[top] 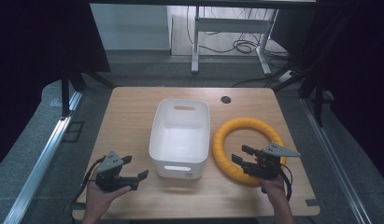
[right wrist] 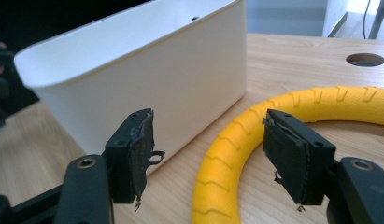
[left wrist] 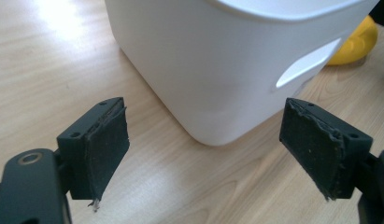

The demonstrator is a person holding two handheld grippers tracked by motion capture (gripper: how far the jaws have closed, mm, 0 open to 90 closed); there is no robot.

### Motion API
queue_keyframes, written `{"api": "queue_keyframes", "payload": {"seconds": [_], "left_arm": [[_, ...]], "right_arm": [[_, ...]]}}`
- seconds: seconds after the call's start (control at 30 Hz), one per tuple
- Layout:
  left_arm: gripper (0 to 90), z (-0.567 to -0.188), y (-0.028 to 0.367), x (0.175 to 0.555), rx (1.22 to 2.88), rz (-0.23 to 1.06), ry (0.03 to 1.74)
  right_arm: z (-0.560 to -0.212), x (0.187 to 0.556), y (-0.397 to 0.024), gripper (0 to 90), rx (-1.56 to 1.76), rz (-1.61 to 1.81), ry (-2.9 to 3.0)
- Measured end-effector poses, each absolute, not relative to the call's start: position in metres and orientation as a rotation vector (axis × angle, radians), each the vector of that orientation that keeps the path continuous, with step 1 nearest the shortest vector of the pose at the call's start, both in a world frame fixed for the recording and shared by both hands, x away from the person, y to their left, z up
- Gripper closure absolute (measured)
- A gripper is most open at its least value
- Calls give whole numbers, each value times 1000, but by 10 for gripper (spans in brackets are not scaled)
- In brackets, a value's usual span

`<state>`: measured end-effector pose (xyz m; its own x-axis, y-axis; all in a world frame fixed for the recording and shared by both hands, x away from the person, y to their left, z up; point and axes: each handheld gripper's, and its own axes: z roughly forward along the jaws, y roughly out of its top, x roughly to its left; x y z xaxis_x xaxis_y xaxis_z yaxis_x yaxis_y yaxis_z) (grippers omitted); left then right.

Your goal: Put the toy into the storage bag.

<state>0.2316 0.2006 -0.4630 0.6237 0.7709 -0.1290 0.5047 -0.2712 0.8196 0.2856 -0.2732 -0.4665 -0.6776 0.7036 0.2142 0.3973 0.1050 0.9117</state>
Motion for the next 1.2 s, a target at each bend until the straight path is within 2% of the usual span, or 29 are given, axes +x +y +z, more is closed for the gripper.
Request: {"api": "queue_keyframes", "payload": {"seconds": [0.33, 0.7, 0.97, 1.2], "left_arm": [[158, -470, 191, 233, 1966, 355, 1008], [157, -477, 183, 235, 2013, 317, 980], [158, -470, 191, 233, 1972, 296, 994], [158, -470, 191, 226, 2005, 304, 985]], "right_arm": [[-472, 278, -296, 334, 1116, 1566, 2122], [-475, 280, -288, 325, 1104, 1528, 2164], [-472, 278, -291, 323, 1101, 1491, 2180], [-468, 280, -291, 318, 1093, 1449, 2204]]}}
